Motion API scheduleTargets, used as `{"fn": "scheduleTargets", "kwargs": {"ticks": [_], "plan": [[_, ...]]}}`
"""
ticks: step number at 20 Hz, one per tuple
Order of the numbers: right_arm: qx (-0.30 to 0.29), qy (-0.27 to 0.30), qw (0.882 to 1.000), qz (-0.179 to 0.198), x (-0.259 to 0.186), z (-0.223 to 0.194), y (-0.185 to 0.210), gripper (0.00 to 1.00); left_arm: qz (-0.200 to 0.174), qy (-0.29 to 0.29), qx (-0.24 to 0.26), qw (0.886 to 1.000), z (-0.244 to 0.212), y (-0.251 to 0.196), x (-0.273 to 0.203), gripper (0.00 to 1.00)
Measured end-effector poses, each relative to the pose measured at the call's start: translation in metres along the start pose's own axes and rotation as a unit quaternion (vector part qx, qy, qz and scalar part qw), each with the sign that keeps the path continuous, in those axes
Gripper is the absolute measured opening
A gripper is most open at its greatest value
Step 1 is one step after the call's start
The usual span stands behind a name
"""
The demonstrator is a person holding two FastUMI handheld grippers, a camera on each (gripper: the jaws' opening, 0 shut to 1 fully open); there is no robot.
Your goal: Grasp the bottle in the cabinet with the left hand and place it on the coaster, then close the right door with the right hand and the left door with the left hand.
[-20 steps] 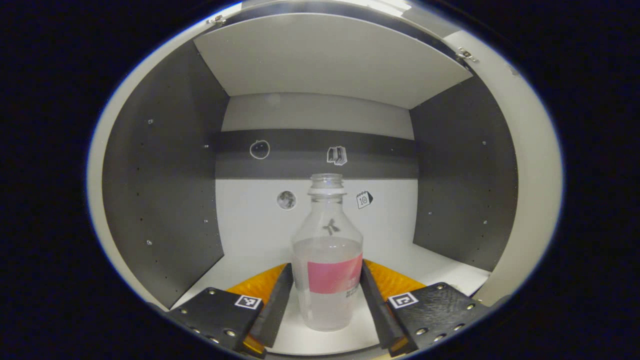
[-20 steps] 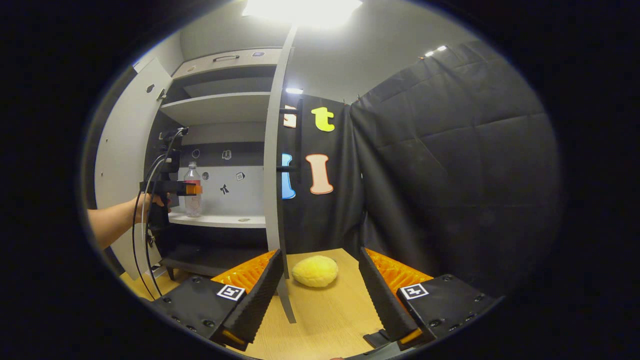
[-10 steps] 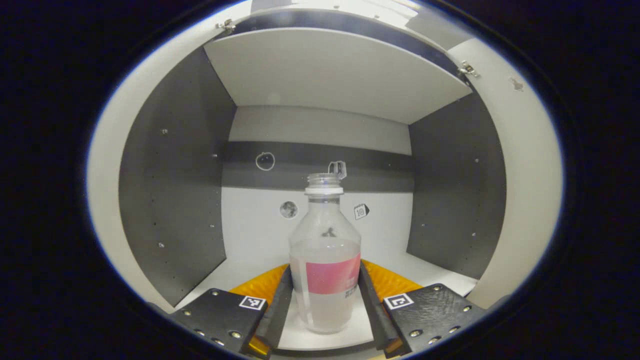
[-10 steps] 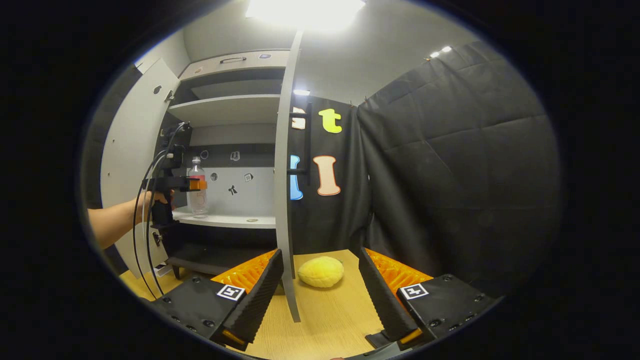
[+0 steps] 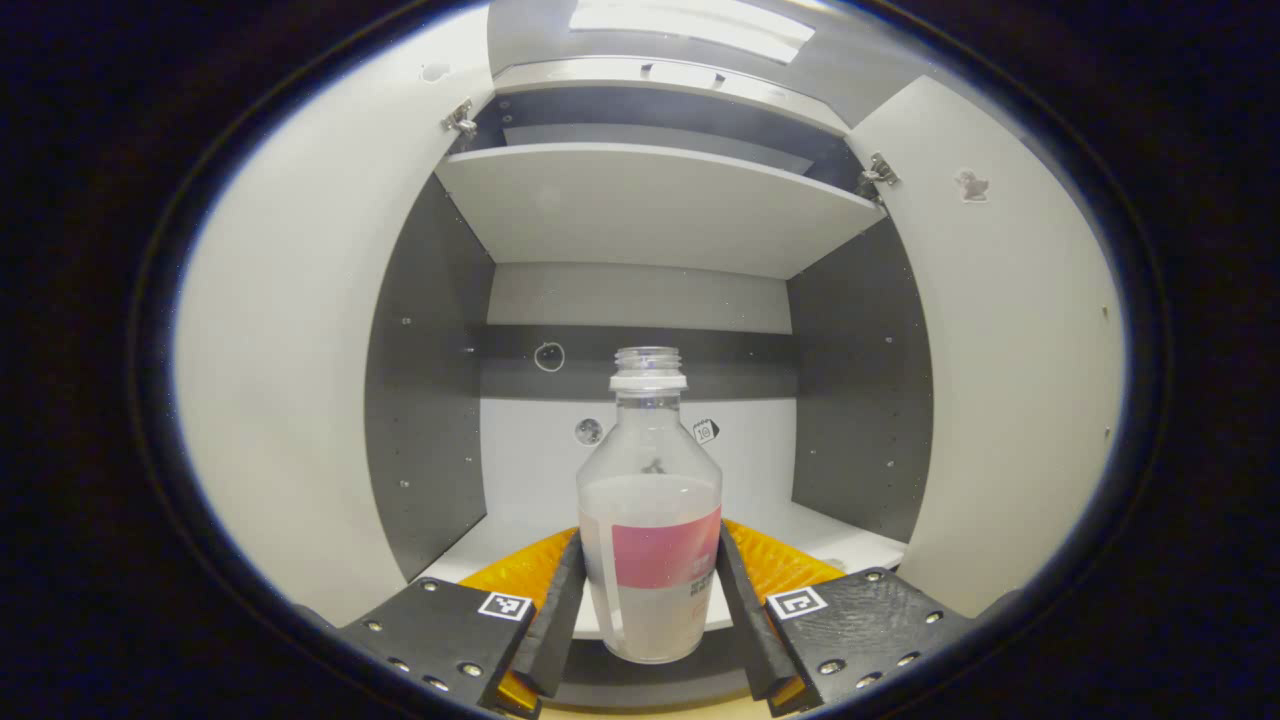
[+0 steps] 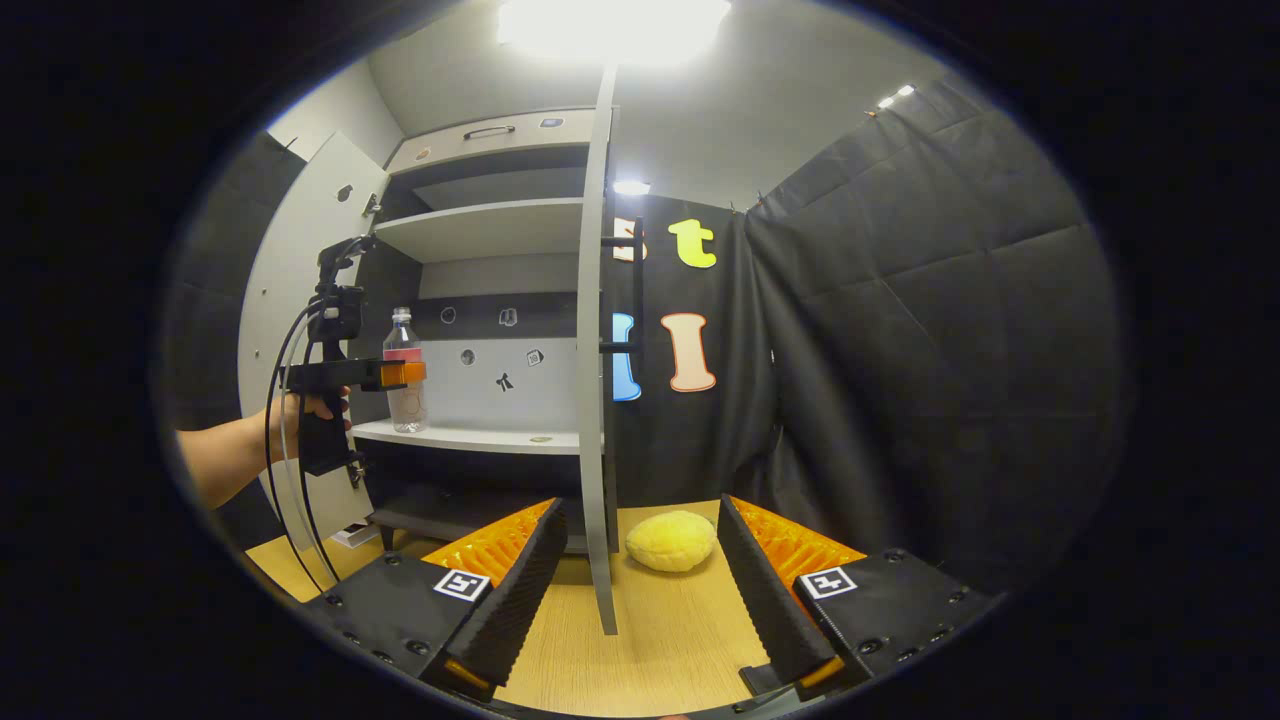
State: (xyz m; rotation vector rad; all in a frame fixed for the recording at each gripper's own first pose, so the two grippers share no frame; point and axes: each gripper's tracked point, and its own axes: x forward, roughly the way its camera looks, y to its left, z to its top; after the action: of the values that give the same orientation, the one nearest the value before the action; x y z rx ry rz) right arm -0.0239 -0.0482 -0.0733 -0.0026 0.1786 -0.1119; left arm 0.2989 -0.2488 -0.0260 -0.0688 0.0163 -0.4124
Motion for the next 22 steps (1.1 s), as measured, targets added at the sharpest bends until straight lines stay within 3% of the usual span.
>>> {"fn": "scheduleTargets", "kwargs": {"ticks": [1, 9, 11, 12, 16, 22], "plan": [[0.002, 0.0, 1.0, 0.007, -0.003, 0.0, 0.0, 0.96, 0.005, -0.001, -0.004, 1.0, -0.002, 0.001, -0.011, 0.7], [0.003, 0.009, 0.998, 0.056, -0.028, -0.005, -0.006, 0.93, 0.035, 0.011, -0.013, 0.999, -0.034, -0.006, -0.099, 0.7], [0.003, 0.013, 0.998, 0.067, -0.033, -0.008, -0.006, 0.96, 0.038, 0.008, -0.01, 0.999, -0.043, -0.008, -0.117, 0.7], [0.001, 0.013, 0.997, 0.072, -0.036, -0.009, -0.006, 0.93, 0.039, 0.009, -0.008, 0.999, -0.048, -0.01, -0.127, 0.7], [-0.002, 0.017, 0.996, 0.086, -0.043, -0.013, -0.005, 0.96, 0.036, 0.021, -0.013, 0.999, -0.081, -0.02, -0.164, 0.7], [-0.015, 0.028, 0.994, 0.107, -0.049, -0.018, 0.005, 0.93, 0.031, 0.047, -0.004, 0.998, -0.135, -0.026, -0.201, 0.7]]}}
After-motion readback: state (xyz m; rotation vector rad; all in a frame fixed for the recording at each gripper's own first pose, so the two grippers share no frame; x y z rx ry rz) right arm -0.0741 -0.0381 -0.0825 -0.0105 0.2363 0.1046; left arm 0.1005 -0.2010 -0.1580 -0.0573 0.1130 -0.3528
